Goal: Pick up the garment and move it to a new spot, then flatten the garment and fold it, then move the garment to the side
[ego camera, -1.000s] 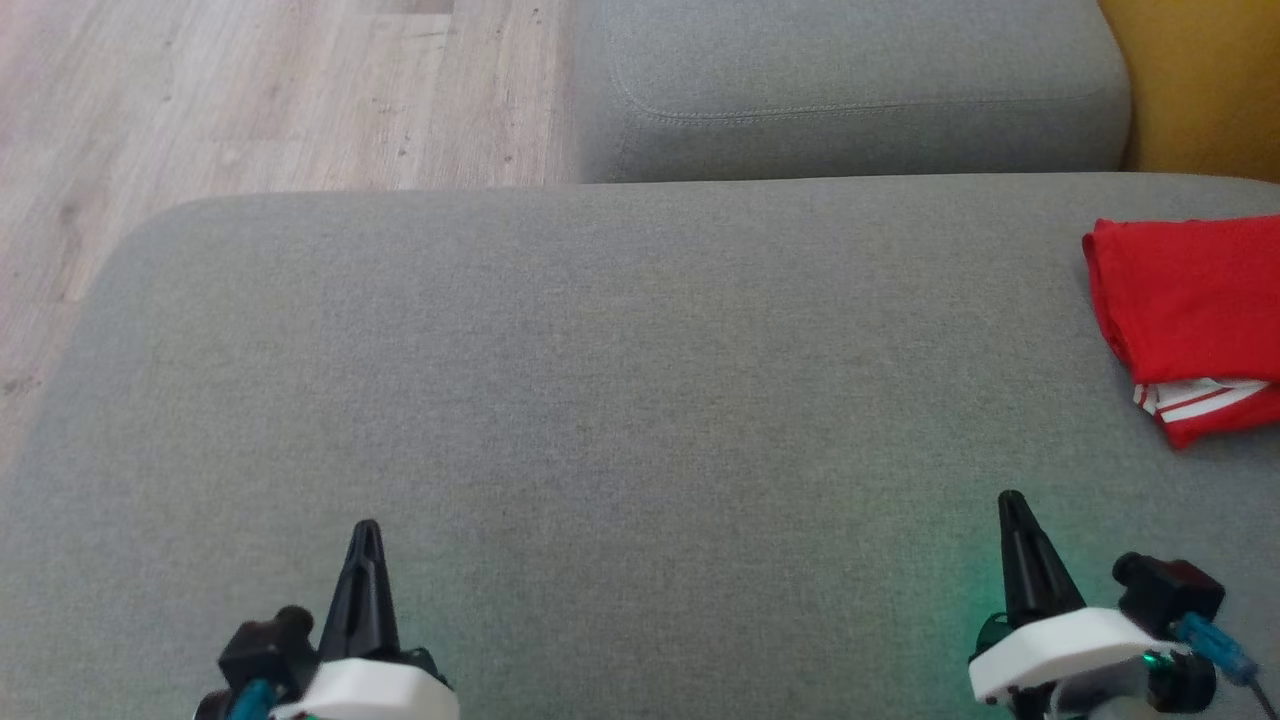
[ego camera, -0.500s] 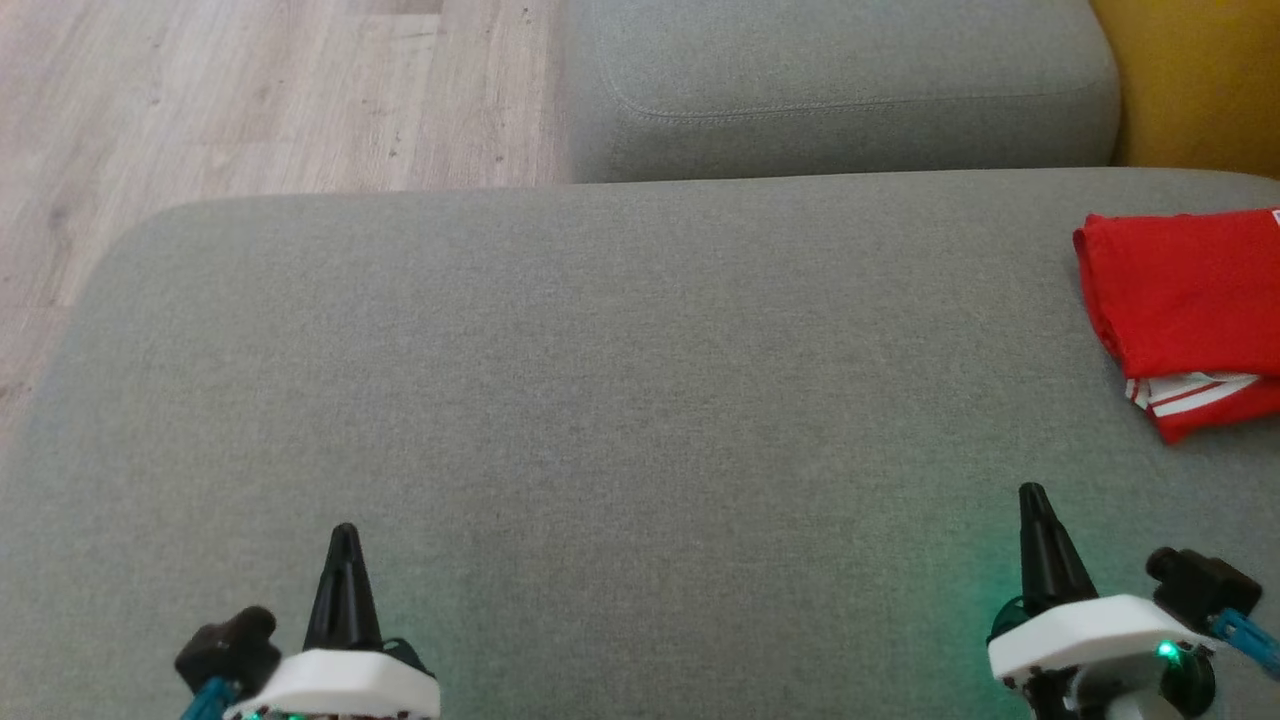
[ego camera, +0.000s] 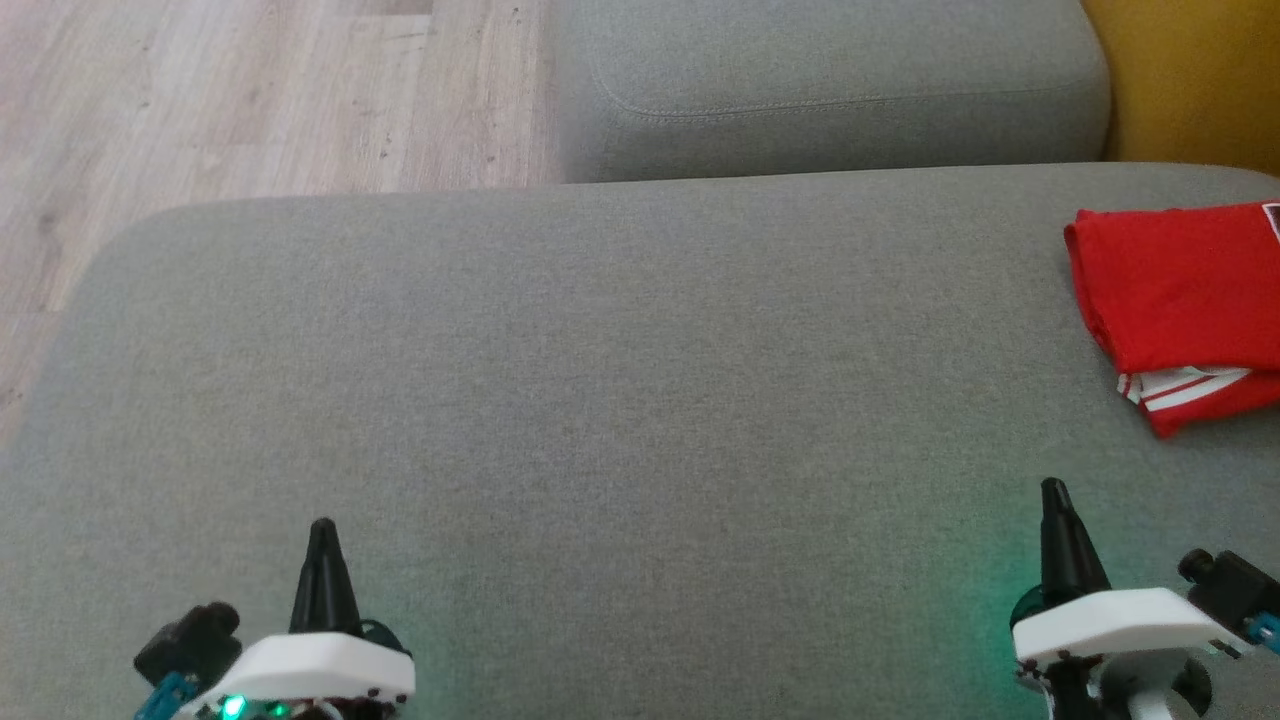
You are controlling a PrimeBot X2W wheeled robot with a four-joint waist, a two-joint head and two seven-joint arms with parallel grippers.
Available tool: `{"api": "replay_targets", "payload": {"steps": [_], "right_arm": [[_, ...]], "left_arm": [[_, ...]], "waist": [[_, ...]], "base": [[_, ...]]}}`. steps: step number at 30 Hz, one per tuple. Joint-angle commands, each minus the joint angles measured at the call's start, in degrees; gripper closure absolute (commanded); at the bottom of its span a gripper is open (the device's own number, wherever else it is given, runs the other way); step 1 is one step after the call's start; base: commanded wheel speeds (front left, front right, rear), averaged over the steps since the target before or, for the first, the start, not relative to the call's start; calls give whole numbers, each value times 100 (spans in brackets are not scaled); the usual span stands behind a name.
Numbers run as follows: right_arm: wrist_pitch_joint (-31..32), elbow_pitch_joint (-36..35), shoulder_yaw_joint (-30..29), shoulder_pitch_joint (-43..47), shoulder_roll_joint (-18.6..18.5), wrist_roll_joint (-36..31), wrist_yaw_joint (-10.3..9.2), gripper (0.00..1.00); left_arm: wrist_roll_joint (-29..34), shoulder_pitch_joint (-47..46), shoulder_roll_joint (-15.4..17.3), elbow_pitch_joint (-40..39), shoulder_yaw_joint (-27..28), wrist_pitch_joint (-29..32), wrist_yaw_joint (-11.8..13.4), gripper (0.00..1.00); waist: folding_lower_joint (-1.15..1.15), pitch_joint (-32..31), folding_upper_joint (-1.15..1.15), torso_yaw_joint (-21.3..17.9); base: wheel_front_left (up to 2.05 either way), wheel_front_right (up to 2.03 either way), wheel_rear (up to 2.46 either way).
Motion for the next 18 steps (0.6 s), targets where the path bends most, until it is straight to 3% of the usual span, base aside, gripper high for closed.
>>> {"api": "replay_targets", "payload": {"steps": [1, 18], "right_arm": [[29, -222, 1, -347, -21, 174, -2, 100], [310, -332, -134, -419, -24, 1346, -2, 100]], "left_arm": [[-158, -301, 61, -221, 167, 31, -71, 100], [-1330, -379, 69, -261, 395, 307, -248, 100]], "waist": [[0, 1, 0, -5], [0, 11, 0, -84]], "base": [[0, 0, 0], [0, 0, 0]]}}
